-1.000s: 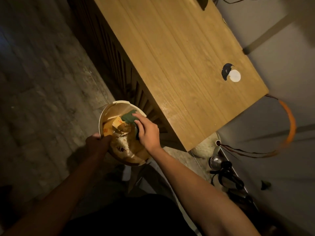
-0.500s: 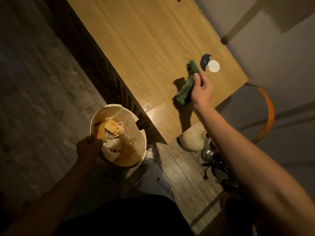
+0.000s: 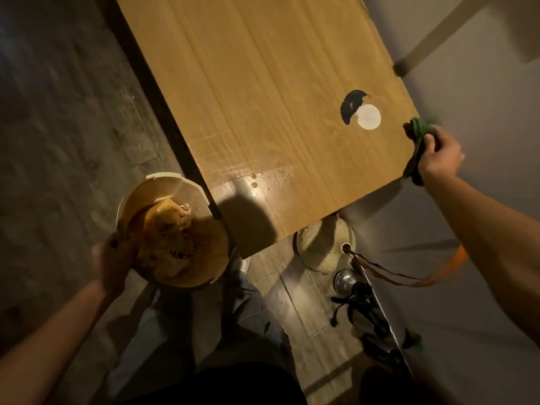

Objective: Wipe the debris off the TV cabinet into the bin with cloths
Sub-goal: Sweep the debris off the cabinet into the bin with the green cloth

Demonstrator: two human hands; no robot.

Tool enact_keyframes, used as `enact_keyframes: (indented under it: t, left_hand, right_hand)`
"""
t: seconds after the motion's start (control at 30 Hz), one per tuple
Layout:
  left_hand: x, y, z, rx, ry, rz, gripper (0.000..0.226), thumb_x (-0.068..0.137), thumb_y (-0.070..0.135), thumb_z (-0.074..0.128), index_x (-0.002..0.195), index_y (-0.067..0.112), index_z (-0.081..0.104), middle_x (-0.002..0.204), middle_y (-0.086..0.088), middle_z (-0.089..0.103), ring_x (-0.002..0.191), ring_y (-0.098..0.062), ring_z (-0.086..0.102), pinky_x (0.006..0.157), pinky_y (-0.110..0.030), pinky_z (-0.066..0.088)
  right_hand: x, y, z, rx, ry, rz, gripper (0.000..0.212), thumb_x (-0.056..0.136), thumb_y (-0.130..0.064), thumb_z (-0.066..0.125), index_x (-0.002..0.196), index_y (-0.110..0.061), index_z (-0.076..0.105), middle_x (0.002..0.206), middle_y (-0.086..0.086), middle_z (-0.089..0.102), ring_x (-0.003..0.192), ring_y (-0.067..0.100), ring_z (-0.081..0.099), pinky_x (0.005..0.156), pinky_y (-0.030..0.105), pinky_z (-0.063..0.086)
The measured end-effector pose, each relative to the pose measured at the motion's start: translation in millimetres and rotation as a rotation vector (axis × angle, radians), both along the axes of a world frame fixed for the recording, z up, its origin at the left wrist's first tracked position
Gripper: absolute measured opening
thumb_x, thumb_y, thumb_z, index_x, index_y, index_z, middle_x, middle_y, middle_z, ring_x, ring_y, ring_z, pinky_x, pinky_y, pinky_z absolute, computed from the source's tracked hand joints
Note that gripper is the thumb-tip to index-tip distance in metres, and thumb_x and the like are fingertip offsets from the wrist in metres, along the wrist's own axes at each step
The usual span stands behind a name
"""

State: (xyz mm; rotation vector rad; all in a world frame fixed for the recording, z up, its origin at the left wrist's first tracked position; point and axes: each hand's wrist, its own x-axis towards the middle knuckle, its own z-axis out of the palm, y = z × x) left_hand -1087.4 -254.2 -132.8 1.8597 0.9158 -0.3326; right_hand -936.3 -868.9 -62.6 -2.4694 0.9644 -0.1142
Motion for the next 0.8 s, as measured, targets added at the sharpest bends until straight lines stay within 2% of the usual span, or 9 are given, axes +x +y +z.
enact_keyframes:
  t: [0.07, 0.1, 0.13, 0.23, 0.27, 0.33, 0.43, 0.67, 0.8]
  left_hand:
    - [-2.1, -5.4, -4.4, -0.016, 0.012, 0.053, 0.02, 0.094, 0.001, 0.061, 0.109, -0.012, 0.063, 0.081, -0.018, 0.059, 0.074, -0.023, 0.059, 0.051, -0.025, 0.048]
    - [-2.1, -7.3, -6.7, -0.015, 0.018, 0.069, 0.012, 0.093, 0.0, 0.062, 0.103, -0.007, 0.065, 0.079, -0.016, 0.058, 0.077, -0.024, 0.059, 0.051, -0.025, 0.048]
    - [-1.4, -9.1, -7.1, -0.007, 0.026, 0.071, 0.005, 0.092, -0.001, 0.062, 0.096, 0.0, 0.065, 0.076, -0.013, 0.057, 0.071, -0.019, 0.06, 0.048, -0.021, 0.047]
    - [0.1, -13.0, -8.5, 0.006, 0.029, 0.078, 0.021, 0.092, -0.006, 0.058, 0.078, 0.01, 0.059, 0.072, -0.012, 0.054, 0.049, -0.002, 0.058, 0.041, -0.012, 0.041]
    - [0.2, -14.7, -7.2, 0.007, 0.033, 0.087, 0.026, 0.091, -0.007, 0.057, 0.074, 0.012, 0.058, 0.07, -0.01, 0.054, 0.048, -0.001, 0.058, 0.042, -0.015, 0.043]
    - [-0.8, -14.6, -7.3, -0.003, 0.025, 0.105, 0.026, 0.09, -0.007, 0.058, 0.07, 0.009, 0.057, 0.07, -0.014, 0.052, 0.064, -0.02, 0.058, 0.052, -0.028, 0.043]
    - [-5.2, -11.2, -6.8, -0.064, 0.017, 0.087, 0.014, 0.089, -0.002, 0.061, 0.076, -0.004, 0.057, 0.076, -0.02, 0.05, 0.076, -0.031, 0.047, 0.066, -0.042, 0.039]
    - [-6.4, -6.6, -4.6, -0.124, 0.083, 0.126, 0.021, 0.084, 0.005, 0.065, 0.065, 0.009, 0.057, 0.068, -0.011, 0.054, 0.072, -0.027, 0.054, 0.07, -0.039, 0.045]
    - [-3.3, 1.2, -6.7, -0.112, 0.14, 0.092, 0.017, 0.082, 0.017, 0.069, 0.079, 0.001, 0.064, 0.082, -0.021, 0.064, 0.083, -0.033, 0.061, 0.079, -0.051, 0.053]
  right_hand:
    - [-1.1, 9.2, -13.8, -0.038, -0.012, 0.013, 0.04, 0.106, -0.023, 0.044, 0.142, -0.023, 0.06, 0.156, 0.003, 0.052, 0.147, 0.021, 0.04, 0.115, 0.017, 0.02]
    - [-2.0, 13.3, -19.3, -0.07, -0.022, 0.013, 0.041, 0.107, -0.024, 0.043, 0.145, -0.024, 0.057, 0.16, 0.003, 0.046, 0.15, 0.019, 0.036, 0.119, 0.022, 0.019]
    - [-2.6, 17.5, -23.2, -0.103, -0.02, 0.008, 0.042, 0.107, -0.026, 0.042, 0.148, -0.025, 0.054, 0.162, 0.002, 0.042, 0.152, 0.018, 0.034, 0.123, 0.029, 0.019]
    - [-4.5, 27.2, -28.9, -0.142, 0.0, 0.005, 0.044, 0.109, -0.029, 0.037, 0.152, -0.026, 0.048, 0.166, 0.002, 0.035, 0.155, 0.019, 0.028, 0.125, 0.038, 0.02]
    - [-6.3, 31.8, -29.4, -0.148, 0.002, 0.009, 0.045, 0.109, -0.029, 0.037, 0.153, -0.026, 0.047, 0.167, 0.002, 0.034, 0.156, 0.019, 0.027, 0.125, 0.037, 0.02]
    - [-11.9, 47.1, -29.2, -0.158, 0.0, 0.013, 0.044, 0.109, -0.028, 0.037, 0.152, -0.026, 0.048, 0.167, 0.002, 0.034, 0.156, 0.019, 0.026, 0.126, 0.036, 0.02]
    - [-24.6, 83.3, -29.5, -0.176, -0.012, 0.038, 0.044, 0.109, -0.026, 0.037, 0.152, -0.025, 0.048, 0.166, 0.004, 0.035, 0.156, 0.021, 0.026, 0.127, 0.037, 0.021]
    - [-49.3, 170.3, -27.4, -0.162, 0.035, 0.054, 0.046, 0.109, -0.034, 0.038, 0.154, -0.034, 0.045, 0.167, -0.002, 0.034, 0.156, 0.022, 0.027, 0.126, 0.043, 0.026]
    - [-62.2, 234.4, -29.1, -0.136, 0.024, 0.065, 0.043, 0.109, -0.039, 0.039, 0.152, -0.04, 0.046, 0.166, -0.006, 0.034, 0.155, 0.025, 0.03, 0.126, 0.045, 0.029]
